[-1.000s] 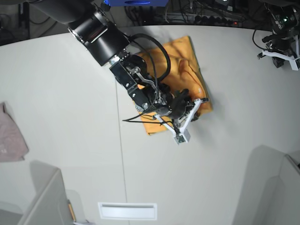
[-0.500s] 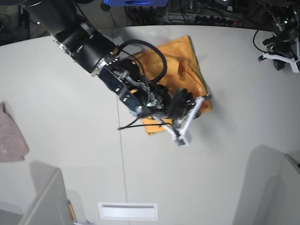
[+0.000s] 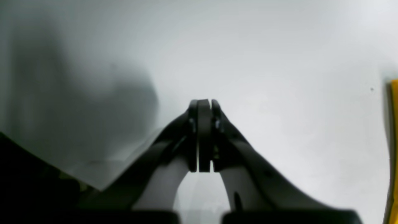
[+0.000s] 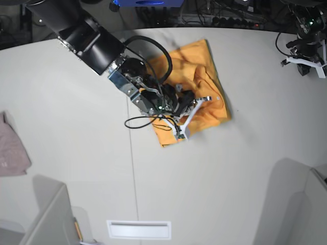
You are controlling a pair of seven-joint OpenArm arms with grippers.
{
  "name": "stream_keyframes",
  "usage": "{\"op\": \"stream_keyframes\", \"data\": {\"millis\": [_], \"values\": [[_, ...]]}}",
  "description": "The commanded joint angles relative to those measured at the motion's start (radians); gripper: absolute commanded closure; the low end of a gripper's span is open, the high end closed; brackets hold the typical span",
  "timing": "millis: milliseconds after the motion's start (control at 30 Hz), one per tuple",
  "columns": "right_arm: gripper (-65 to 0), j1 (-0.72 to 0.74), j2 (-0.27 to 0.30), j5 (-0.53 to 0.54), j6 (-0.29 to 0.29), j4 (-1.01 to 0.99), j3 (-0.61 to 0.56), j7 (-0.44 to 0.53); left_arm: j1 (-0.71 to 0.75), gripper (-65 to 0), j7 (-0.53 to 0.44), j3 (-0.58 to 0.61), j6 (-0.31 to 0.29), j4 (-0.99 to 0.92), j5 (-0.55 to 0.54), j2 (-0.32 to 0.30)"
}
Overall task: Fold the T-shirt properly
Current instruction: 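Press and smooth the folded end flat with the right gripper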
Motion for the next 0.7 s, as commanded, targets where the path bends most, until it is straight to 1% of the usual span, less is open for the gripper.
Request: {"op": "stream_keyframes", "data": {"millis": [0, 100, 167, 200, 433, 500, 533, 600, 667], "values": [[0.0, 0.046, -0.024, 0.0, 0.021, -0.012, -0.013, 0.039, 0.005, 0.0, -0.02, -0.007, -0.002, 0.02, -0.001, -0.014], [0.0, 0.075, -0.082, 0.0, 0.079, -0.071, -0.048, 0.114, 0.005, 0.0, -0.02, -0.007, -0.002, 0.02, -0.001, -0.014], [0.0, 0.092, -0.128, 0.0, 0.087, -0.118, -0.051, 0.166, 0.003, 0.0, -0.02, -0.007, -0.002, 0.02, -0.001, -0.014], [0.0, 0.106, -0.14, 0.0, 0.088, -0.146, -0.053, 0.194, 0.003, 0.0, -0.02, -0.007, -0.002, 0.02, -0.001, -0.014], [0.0, 0.111, -0.148, 0.006, 0.09, -0.167, -0.053, 0.441, -0.001, 0.0, -0.02, -0.007, -0.002, 0.012, -0.001, -0.017], [0.0, 0.101, -0.148, 0.006, 0.09, -0.167, -0.053, 0.488, -0.003, 0.0, -0.02, -0.003, -0.002, 0.014, -0.001, -0.015], [0.0, 0.1, -0.148, 0.006, 0.09, -0.167, -0.054, 0.488, -0.003, 0.0, -0.02, 0.003, -0.002, 0.015, -0.001, -0.015], [0.0, 0.101, -0.148, 0.006, 0.09, -0.163, -0.08, 0.422, -0.004, 0.0, -0.02, 0.004, -0.002, 0.017, -0.001, -0.012], [0.0, 0.103, -0.145, 0.005, 0.087, -0.129, -0.099, 0.336, -0.013, 0.0, -0.02, 0.004, -0.002, 0.014, -0.001, -0.012]]}}
